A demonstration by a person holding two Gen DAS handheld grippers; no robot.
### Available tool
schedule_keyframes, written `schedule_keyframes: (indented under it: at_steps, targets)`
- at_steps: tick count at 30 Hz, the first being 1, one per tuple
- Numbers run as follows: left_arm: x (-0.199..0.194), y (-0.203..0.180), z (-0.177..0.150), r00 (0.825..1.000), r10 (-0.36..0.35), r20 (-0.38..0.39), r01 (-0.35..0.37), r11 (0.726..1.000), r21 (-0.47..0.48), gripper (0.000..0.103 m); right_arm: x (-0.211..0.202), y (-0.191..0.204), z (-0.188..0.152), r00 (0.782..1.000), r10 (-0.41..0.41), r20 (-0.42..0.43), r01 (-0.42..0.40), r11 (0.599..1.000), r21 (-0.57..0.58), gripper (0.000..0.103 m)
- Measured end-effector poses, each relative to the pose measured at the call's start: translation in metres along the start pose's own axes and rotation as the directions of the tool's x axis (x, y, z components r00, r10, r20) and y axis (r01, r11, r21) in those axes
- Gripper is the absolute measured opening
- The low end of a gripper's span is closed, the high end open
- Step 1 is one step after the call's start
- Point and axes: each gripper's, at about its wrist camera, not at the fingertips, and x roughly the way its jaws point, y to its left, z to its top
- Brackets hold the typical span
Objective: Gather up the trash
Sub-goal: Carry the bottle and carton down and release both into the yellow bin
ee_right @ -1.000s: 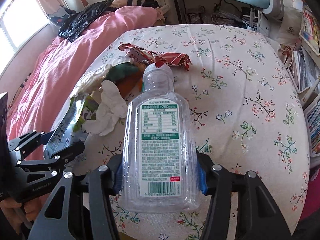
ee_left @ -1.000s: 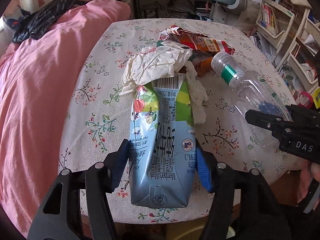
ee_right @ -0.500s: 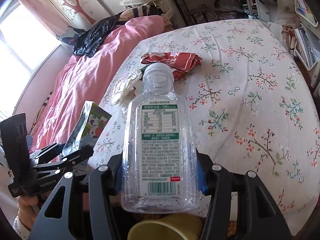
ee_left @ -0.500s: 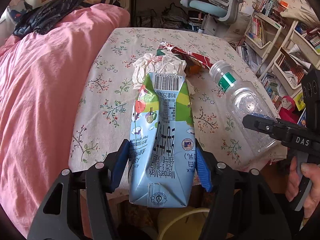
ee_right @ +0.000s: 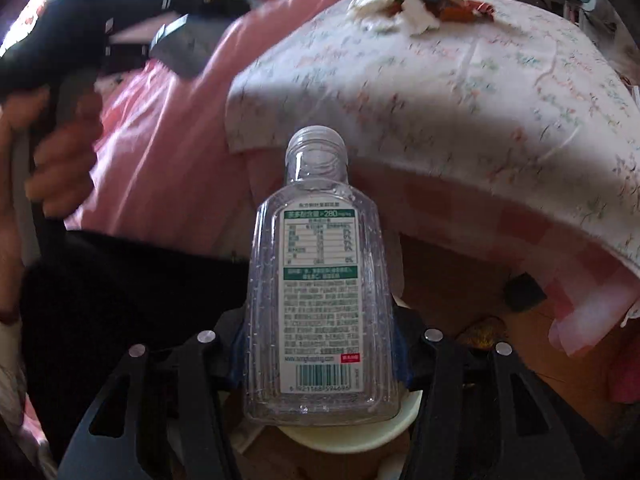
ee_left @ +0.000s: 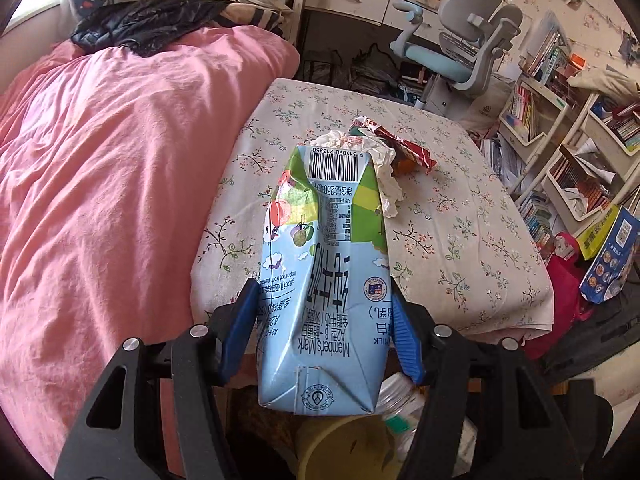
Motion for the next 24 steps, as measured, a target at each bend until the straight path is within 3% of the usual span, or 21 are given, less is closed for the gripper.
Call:
schedule_keyframes:
  at_steps: [3, 5, 6, 7, 11, 14, 17, 19, 21, 24]
  targets:
    - [-0.006, -0.002, -0.01, 1.0, 0.001, 0.003, -0.001, 1.0, 0.007, 0.059, 0.033, 0.007, -0.007, 0.994, -0.038, -0.105, 0.033, 0.999, -0.043, 0.055]
    - [-0.009, -0.005, -0.018, 1.0, 0.002, 0.008, -0.002, 1.0, 0.018, 0.059, 0.045, 0.003, -0.004, 0.99, -0.062, -0.128, 0.057, 0.997, -0.045, 0.056]
    - [-0.01, -0.007, -0.021, 1.0, -0.002, 0.008, 0.002, 1.0, 0.022, 0.059, 0.046, -0.001, -0.002, 0.99, -0.068, -0.121, 0.065, 0.997, -0.032, 0.062]
    - [-0.012, -0.008, -0.025, 1.0, -0.008, 0.006, 0.008, 1.0, 0.027, 0.059, 0.044, -0.008, 0.001, 0.992, -0.075, -0.101, 0.075, 0.997, -0.005, 0.068]
    - [-0.011, -0.02, -0.044, 1.0, -0.015, -0.023, 0.016, 0.997, 0.07, 0.059, 0.022, -0.032, 0.012, 0.996, -0.079, 0.029, 0.074, 0.988, 0.134, 0.073]
    - [-0.004, -0.035, -0.064, 0.997, -0.01, -0.076, 0.019, 0.992, 0.127, 0.059, -0.001, -0.045, 0.017, 0.981, -0.117, 0.155, 0.086, 0.977, 0.195, 0.077]
    - [0.008, -0.053, -0.088, 0.987, 0.004, -0.158, 0.029, 0.978, 0.207, 0.059, -0.025, -0.056, 0.024, 0.946, -0.164, 0.28, 0.096, 0.966, 0.241, 0.08]
    - [0.02, -0.066, -0.107, 0.971, 0.016, -0.24, 0.05, 0.962, 0.268, 0.059, -0.042, -0.057, 0.018, 0.921, -0.191, 0.339, 0.1, 0.958, 0.268, 0.084]
    - [0.031, -0.08, -0.124, 0.952, 0.039, -0.304, 0.068, 0.939, 0.337, 0.059, -0.058, -0.064, 0.023, 0.896, -0.21, 0.392, 0.093, 0.951, 0.295, 0.085]
    - [0.037, -0.098, -0.141, 0.937, 0.094, -0.337, 0.071, 0.892, 0.446, 0.062, -0.077, -0.067, 0.032, 0.872, -0.219, 0.438, 0.084, 0.948, 0.306, 0.089]
